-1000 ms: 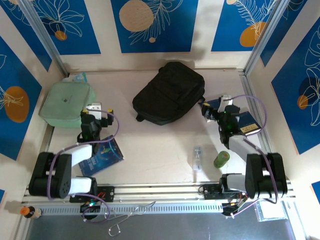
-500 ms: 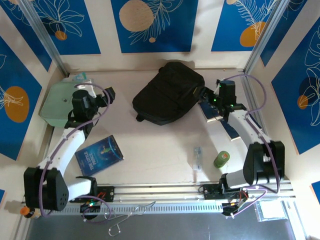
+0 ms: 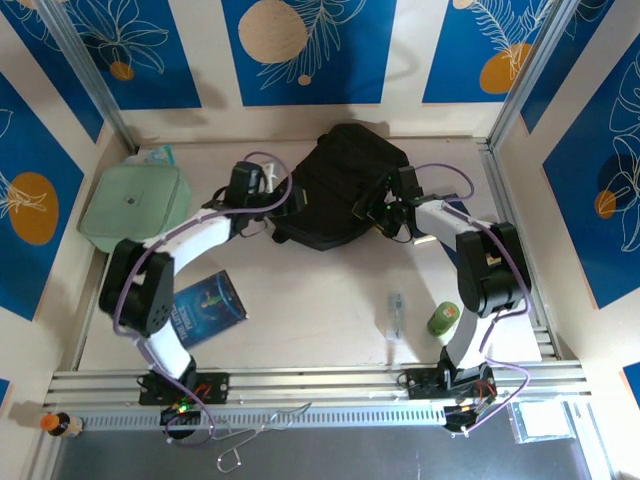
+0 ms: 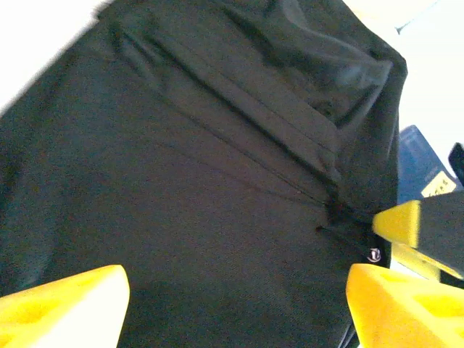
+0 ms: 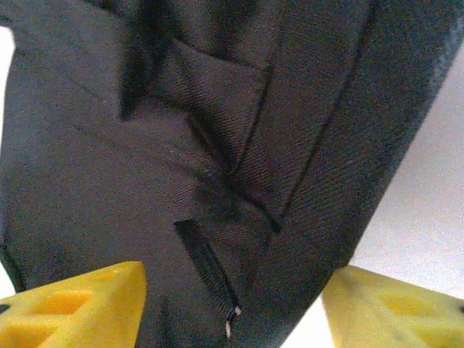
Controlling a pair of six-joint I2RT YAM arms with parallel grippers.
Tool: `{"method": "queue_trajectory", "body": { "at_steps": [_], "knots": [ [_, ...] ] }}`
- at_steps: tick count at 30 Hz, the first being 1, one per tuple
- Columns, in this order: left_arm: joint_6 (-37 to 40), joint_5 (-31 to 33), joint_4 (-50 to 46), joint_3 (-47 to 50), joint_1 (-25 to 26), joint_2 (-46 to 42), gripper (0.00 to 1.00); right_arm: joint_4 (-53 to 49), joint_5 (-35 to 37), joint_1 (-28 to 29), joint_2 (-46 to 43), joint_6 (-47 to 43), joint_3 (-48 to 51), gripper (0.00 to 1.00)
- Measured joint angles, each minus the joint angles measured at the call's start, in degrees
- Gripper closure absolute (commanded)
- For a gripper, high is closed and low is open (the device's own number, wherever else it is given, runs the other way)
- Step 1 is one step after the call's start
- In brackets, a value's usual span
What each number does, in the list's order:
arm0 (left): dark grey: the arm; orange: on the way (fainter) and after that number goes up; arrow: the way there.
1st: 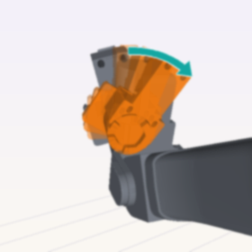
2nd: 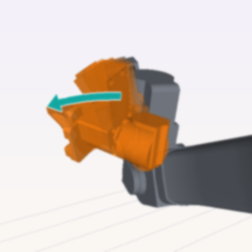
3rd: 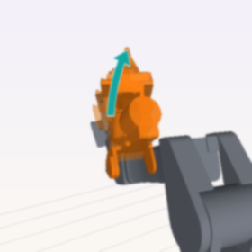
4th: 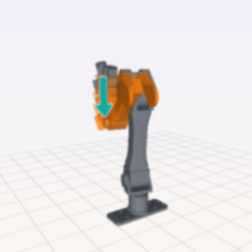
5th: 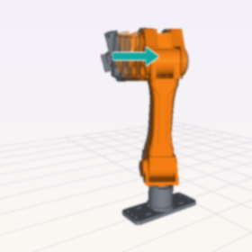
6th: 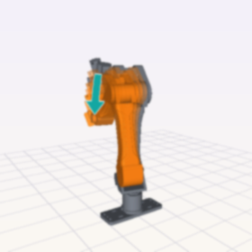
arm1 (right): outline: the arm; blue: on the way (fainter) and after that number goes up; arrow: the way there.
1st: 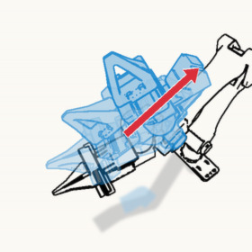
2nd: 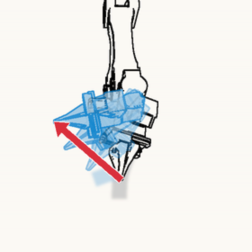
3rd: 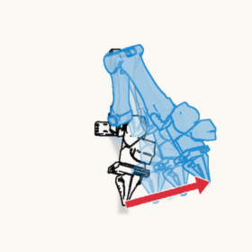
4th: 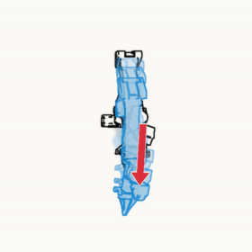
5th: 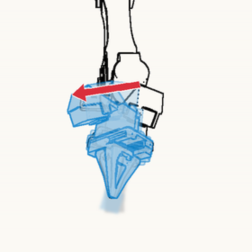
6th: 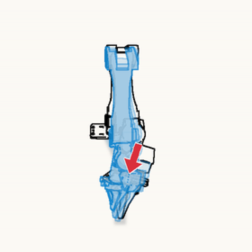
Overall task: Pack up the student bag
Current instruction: Rotate the student bag at the top-center of the table, then unzip the student bag at the top-center of the table.
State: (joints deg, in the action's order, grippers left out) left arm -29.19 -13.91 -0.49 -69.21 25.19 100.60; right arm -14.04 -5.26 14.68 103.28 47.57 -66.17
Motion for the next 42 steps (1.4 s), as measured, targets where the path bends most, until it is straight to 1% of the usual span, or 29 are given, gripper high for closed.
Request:
{"method": "queue_trajectory", "body": {
  "at_steps": [1, 5, 9, 13, 19, 21, 23, 26, 28, 30, 34, 39, 40, 42],
  "knots": [
    [0.17, -0.24, -0.74, -1.42, 0.68, 1.66, 0.26, -0.24, -0.33, 0.0, 0.87, 0.2, -0.48, 0.49],
    [1.22, -0.72, -3.85, -3.67, 2.56, 6.8, 0.28, -0.46, -1.31, 0.0, 3.48, -0.09, -1.79, 0.61],
    [2.62, -0.92, -6.36, -1.33, 3.08, 8.11, 0.34, -0.57, -2.58, 0.22, 5.31, -1.27, -2.23, 0.66],
    [3.8, -1.6, -4.68, 6.05, 3.54, 5.6, 0.34, -0.48, -4.39, 1.49, 6.73, -2.78, -2.93, 0.66],
    [1.2, -1.66, -0.2, 21.27, 5.29, -6.29, 0.34, -0.42, -7.54, 4.31, 7.23, -5.75, -3.19, 0.66],
    [-0.07, -1.01, -0.02, 24.87, 6.6, -10.29, 0.33, -0.37, -8.79, 4.98, 7.21, -6.75, -3.06, 0.62],
    [-0.74, -0.44, -1.49, 26.4, 7.89, -13.51, 0.32, -0.15, -9.64, 5.14, 6.88, -7.5, -2.38, 0.56],
    [-0.74, 1.07, -4.07, 26.14, 9.22, -17.38, 0.31, -0.66, -10.36, 4.76, 4.28, -8.37, -0.2, 0.47],
    [-0.7, 2.01, -5.97, 24.94, 9.4, -19.06, 0.3, -1.16, -10.56, 4.63, 1.53, -8.98, 0.79, 0.45],
    [-0.52, 2.47, -7.1, 22.69, 9.44, -19.5, 0.3, -1.18, -10.99, 4.59, -2.05, -9.11, 1.81, 0.45],
    [-1.53, 2.4, -7.34, 18.62, 9.57, -18.8, 0.3, 0.15, -12.2, 4.74, -6.1, -8.52, 3.93, 0.51],
    [-4.96, 0.83, -6.16, 13.86, 9.79, -13.27, 0.33, 1.29, -12.76, 5.9, -4.07, -6.58, 6.27, 0.6],
    [-5.55, 0.44, -5.88, 13.22, 9.88, -12.13, 0.34, 1.6, -12.74, 6.01, -3.56, -6.23, 6.62, 0.62],
    [-7.19, -0.42, -5.55, 12.0, 10.1, -9.75, 0.42, 2.19, -12.68, 6.01, -2.6, -5.49, 7.41, 0.67]
  ]
}}
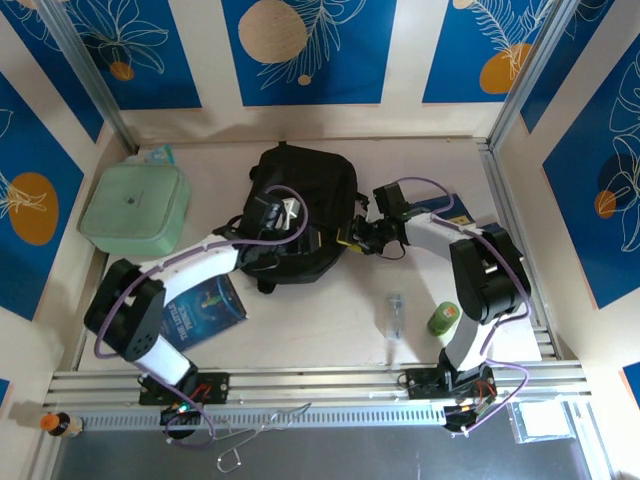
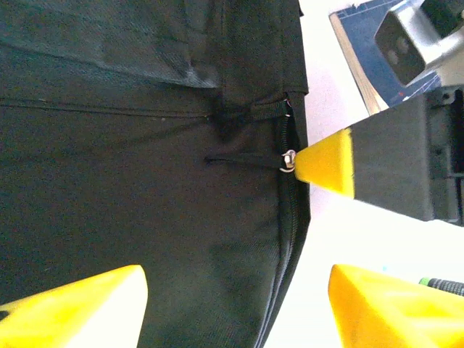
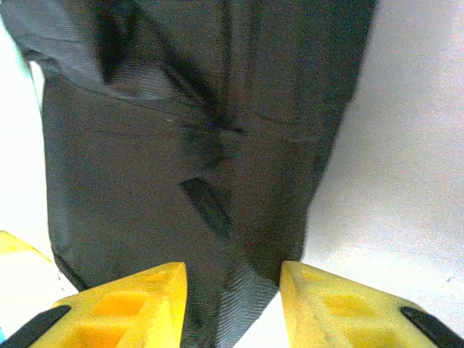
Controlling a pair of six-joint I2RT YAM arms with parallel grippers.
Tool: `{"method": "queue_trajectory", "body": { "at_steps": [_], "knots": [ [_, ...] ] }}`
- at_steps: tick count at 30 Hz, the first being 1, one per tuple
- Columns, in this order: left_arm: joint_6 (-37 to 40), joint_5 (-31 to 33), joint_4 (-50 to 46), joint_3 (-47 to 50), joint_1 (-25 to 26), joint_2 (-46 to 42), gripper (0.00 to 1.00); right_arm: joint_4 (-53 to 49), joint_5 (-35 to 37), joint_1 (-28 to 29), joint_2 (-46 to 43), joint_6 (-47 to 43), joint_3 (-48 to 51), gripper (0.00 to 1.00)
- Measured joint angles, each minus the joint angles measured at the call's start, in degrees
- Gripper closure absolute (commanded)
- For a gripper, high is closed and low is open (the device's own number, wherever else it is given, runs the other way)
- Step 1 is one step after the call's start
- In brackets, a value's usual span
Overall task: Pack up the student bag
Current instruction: Unzip the student bag at the top-center of the table.
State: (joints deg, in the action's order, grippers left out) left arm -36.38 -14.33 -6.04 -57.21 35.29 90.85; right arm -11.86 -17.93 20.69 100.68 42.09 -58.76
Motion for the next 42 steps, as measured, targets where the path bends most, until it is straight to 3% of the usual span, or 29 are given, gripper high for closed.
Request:
{"method": "queue_trajectory", "body": {
  "at_steps": [5, 8, 17, 28, 37, 42],
  "knots": [
    [-4.37, -2.03, 1.38, -3.82, 0.48, 6.27, 0.55, 3.61, 0.46, -0.02, 1.84, 2.34, 3.06, 0.77],
    [-6.71, -3.3, 2.62, -6.1, 0.61, 10.23, 0.57, 6.36, 0.28, -0.02, 2.45, 3.93, 4.7, 0.81],
    [-9.66, -5.79, 4.04, -9.27, 1.18, 17.03, 0.58, 11.78, -0.74, -0.26, 3.52, 6.69, 6.93, 0.83],
    [-7.85, -5.16, 3.67, -10.38, 1.68, 19.43, 0.71, 13.44, -1.77, -0.72, 3.52, 7.15, 7.78, 0.83],
    [-7.26, -4.5, 4.81, -12.11, 1.73, 21.73, 0.67, 14.19, -2.56, -0.9, 3.52, 7.52, 8.02, 0.82],
    [-8.9, -3.54, 5.46, -13.09, 1.79, 23.45, 0.72, 15.06, -2.93, -0.98, 3.45, 7.52, 8.37, 0.81]
  ]
}}
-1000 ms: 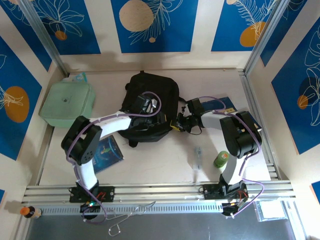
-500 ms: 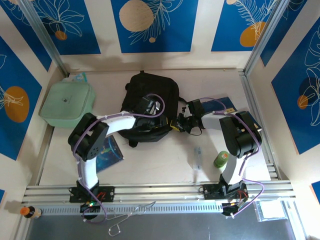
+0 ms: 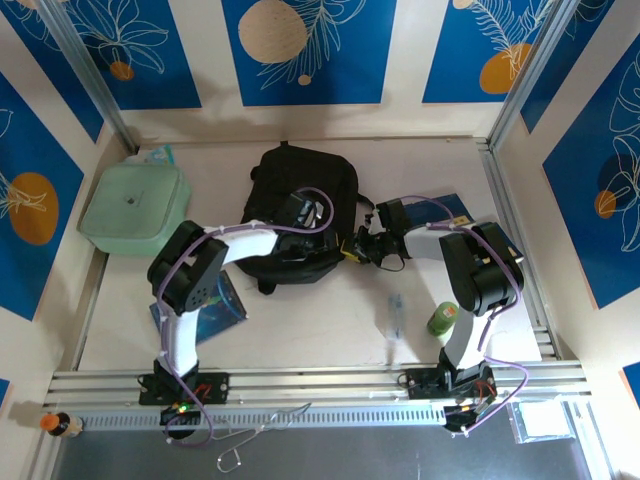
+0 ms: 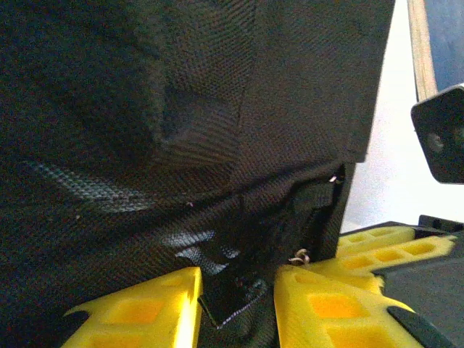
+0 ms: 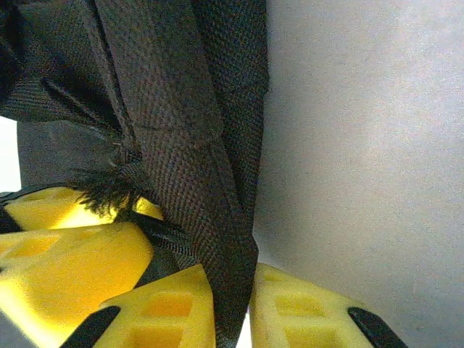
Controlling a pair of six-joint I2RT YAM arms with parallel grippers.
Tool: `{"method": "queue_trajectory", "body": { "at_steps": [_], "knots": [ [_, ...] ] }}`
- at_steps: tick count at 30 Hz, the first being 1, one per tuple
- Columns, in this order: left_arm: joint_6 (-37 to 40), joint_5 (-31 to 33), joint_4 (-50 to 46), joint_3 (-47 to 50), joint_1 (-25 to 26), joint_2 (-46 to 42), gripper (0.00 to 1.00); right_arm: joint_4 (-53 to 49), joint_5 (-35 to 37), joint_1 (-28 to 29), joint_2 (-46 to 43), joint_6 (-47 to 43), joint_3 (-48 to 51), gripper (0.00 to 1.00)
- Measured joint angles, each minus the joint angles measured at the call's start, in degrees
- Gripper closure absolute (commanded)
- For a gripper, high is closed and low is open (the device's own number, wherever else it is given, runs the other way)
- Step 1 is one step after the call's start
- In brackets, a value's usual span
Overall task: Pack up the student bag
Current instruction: Unzip the student bag at the top-center of the table.
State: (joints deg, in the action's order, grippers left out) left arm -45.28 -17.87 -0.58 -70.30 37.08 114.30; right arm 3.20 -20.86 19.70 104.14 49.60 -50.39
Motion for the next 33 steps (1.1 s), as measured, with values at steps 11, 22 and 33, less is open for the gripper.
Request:
{"method": "queue_trajectory", "body": {
  "at_steps": [11, 22, 33],
  "knots": [
    [-2.54, 1.42, 3.08, -0.83, 0.07, 0.7, 0.87, 1.53, -0.55, -0.28, -4.63, -0.17, 1.57, 0.69],
    [-2.89, 1.46, 6.84, -0.09, 0.07, 0.63, 0.92, -0.11, 2.38, -1.97, -6.6, -0.46, 1.09, 0.66],
    [-2.27, 1.38, 11.65, 5.11, 0.07, -3.37, 0.95, -3.13, 4.2, -2.12, -3.08, -1.55, -3.5, 0.82]
  ]
}}
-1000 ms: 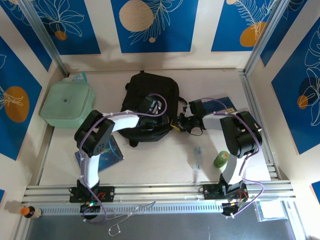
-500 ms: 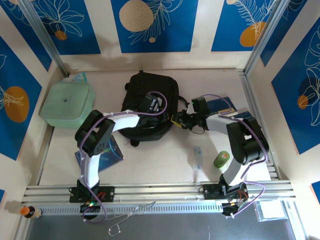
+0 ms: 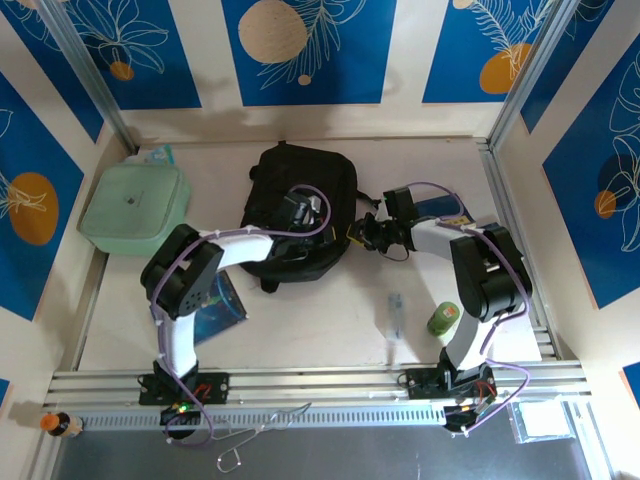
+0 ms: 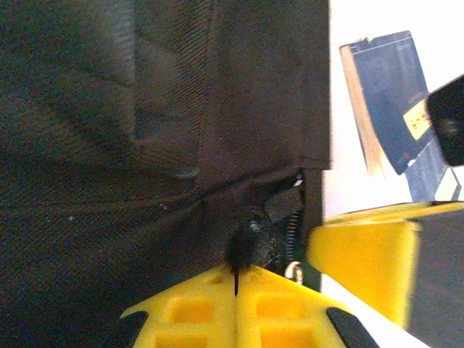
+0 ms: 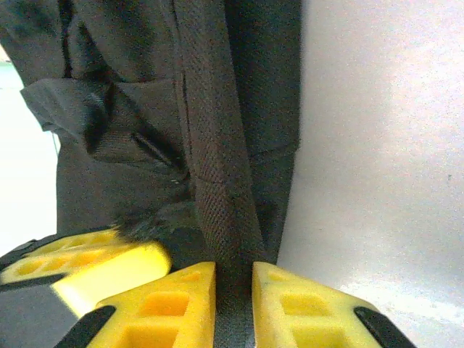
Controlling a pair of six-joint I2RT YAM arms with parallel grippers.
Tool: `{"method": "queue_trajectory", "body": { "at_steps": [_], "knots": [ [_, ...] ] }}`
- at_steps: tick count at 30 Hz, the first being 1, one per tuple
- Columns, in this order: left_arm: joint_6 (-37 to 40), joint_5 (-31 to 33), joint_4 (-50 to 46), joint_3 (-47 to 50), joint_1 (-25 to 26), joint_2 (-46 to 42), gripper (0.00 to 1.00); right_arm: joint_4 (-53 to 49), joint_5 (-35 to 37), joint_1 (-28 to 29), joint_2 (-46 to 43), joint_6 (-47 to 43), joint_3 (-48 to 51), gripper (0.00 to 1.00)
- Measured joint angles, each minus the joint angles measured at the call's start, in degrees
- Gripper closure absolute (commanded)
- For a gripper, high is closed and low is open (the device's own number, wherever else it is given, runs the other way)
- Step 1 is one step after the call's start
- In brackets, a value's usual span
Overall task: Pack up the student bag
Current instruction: Unzip the student bag at the top-center of the table.
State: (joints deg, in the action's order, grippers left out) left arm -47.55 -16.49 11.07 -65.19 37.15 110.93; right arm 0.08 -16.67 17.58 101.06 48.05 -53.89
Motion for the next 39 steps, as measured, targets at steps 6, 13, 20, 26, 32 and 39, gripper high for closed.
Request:
{"method": "queue_trajectory", "body": {
  "at_steps": [6, 13, 20, 26, 32, 39],
  "knots": [
    [0.72, -0.07, 1.97, 0.72, 0.0, -1.18, 0.93, 0.28, -0.07, 0.04, 0.44, 0.0, 0.39, 0.81],
    [1.6, -1.31, 3.3, 0.72, 0.0, -1.4, 0.92, 0.02, -0.02, 0.46, 0.92, -0.07, 0.2, 0.71],
    [1.6, -1.9, 3.56, 0.74, 0.02, -1.4, 0.92, -2.03, 0.17, 0.76, 3.69, 0.0, -2.43, 0.65],
    [1.77, -1.99, 4.11, 0.9, 0.02, -1.4, 0.88, -2.69, 0.2, 0.79, 6.19, 0.85, -5.62, 0.57],
    [2.23, -1.99, 6.01, 1.66, 0.0, -1.4, 0.87, -2.34, 0.17, 0.79, 8.98, 4.5, -9.46, 0.46],
    [3.23, -1.86, 6.12, 2.16, 0.0, -1.38, 0.95, -2.58, 0.04, 0.76, 12.44, 9.09, -13.62, 0.47]
  ]
}}
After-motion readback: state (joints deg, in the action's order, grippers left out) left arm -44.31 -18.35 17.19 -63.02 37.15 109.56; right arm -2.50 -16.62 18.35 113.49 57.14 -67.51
